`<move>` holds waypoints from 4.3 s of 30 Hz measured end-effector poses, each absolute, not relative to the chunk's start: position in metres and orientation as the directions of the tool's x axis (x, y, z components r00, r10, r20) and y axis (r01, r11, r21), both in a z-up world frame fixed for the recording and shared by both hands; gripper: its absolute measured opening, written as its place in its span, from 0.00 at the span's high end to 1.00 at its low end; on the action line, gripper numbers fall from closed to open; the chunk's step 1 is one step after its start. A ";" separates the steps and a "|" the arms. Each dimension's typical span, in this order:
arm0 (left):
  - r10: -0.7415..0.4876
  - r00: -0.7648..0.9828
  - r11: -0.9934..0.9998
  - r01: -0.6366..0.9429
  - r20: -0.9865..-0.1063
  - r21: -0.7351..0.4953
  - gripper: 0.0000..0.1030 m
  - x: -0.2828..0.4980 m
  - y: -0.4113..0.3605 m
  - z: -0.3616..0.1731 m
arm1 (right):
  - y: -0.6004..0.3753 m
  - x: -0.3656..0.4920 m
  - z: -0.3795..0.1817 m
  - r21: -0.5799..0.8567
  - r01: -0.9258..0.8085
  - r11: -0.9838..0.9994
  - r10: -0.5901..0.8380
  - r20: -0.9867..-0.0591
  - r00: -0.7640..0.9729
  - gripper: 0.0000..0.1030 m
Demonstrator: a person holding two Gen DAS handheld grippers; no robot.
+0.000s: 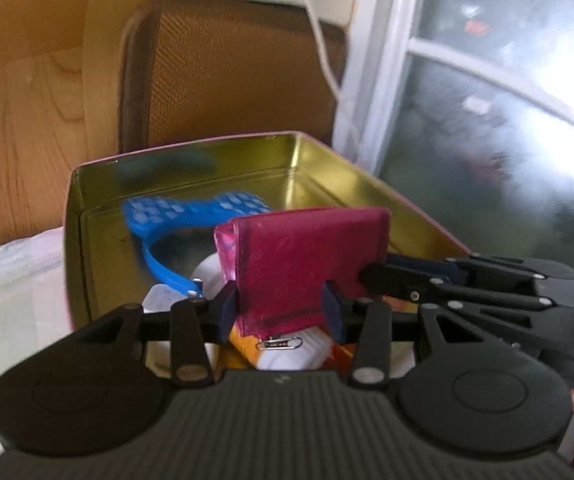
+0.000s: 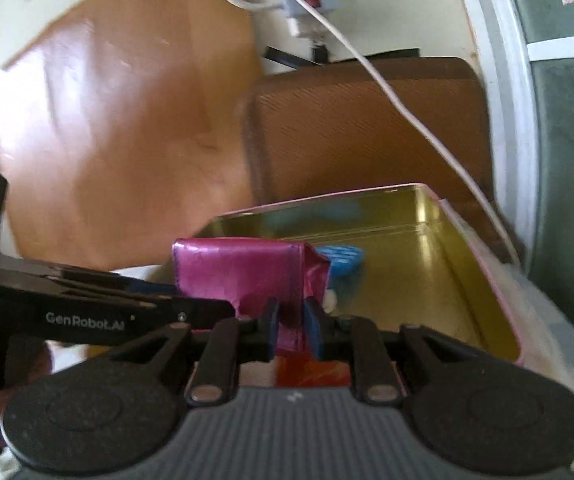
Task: Organize rigid objects
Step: 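Carry the pink wallet into the pink tin and release it, then withdraw the right gripper from the tin and open it wide, then move the right gripper toward the keychain bundle with the blue lighter, then lower the left gripper onto the keychain bundle and close it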
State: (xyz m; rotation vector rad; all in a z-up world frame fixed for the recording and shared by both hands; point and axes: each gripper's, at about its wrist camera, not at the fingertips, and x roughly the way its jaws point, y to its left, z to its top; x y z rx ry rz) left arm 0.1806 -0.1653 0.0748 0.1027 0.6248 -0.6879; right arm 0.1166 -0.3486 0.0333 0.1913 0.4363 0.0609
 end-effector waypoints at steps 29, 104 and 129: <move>-0.338 0.775 0.898 0.436 -0.534 0.064 0.50 0.098 -0.134 0.086 | -0.328 0.024 0.049 0.479 0.004 0.878 0.143 -0.270 0.952 0.74; -0.072 0.847 0.990 0.125 -0.526 0.066 0.00 0.041 0.020 0.041 | -0.169 -0.004 0.050 0.269 0.060 0.961 0.022 -0.293 0.956 0.00; -0.045 0.842 0.986 -0.048 -0.537 -0.159 0.00 0.085 0.139 0.029 | -0.063 0.040 0.038 0.014 -0.312 0.950 0.287 -0.431 0.855 0.05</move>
